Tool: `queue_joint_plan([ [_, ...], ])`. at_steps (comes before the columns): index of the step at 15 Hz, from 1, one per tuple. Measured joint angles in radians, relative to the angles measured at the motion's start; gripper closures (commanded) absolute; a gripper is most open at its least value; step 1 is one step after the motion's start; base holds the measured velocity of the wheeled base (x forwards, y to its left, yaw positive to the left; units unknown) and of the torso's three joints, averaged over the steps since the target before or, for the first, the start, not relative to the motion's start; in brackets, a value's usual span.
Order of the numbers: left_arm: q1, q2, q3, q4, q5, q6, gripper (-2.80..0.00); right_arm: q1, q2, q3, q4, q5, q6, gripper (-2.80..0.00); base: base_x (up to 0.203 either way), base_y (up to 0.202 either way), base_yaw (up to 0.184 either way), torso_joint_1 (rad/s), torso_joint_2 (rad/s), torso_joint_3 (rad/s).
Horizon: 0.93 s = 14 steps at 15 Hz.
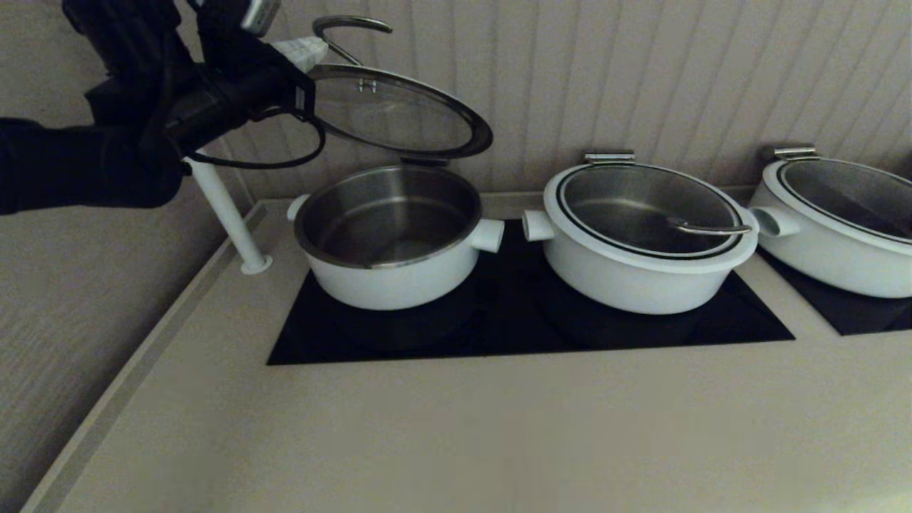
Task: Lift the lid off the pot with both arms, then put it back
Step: Close the pot lid
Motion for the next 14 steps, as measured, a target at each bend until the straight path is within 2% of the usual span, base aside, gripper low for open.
queue_joint_plan([
  [3,0.0,-0.008,0.052,-0.066,0.0,-0.007,0.0,0.0,0.0,0.0,0.0,0.0,0.0,0.0,0.0,0.0,0.0,0.0,0.0,0.0],
  [14,-0.001,-0.032,0.131,-0.066,0.001,-0.009,0.0,0.0,0.0,0.0,0.001,0.0,0.0,0.0,0.0,0.0,0.0,0.0,0.0,0.0],
])
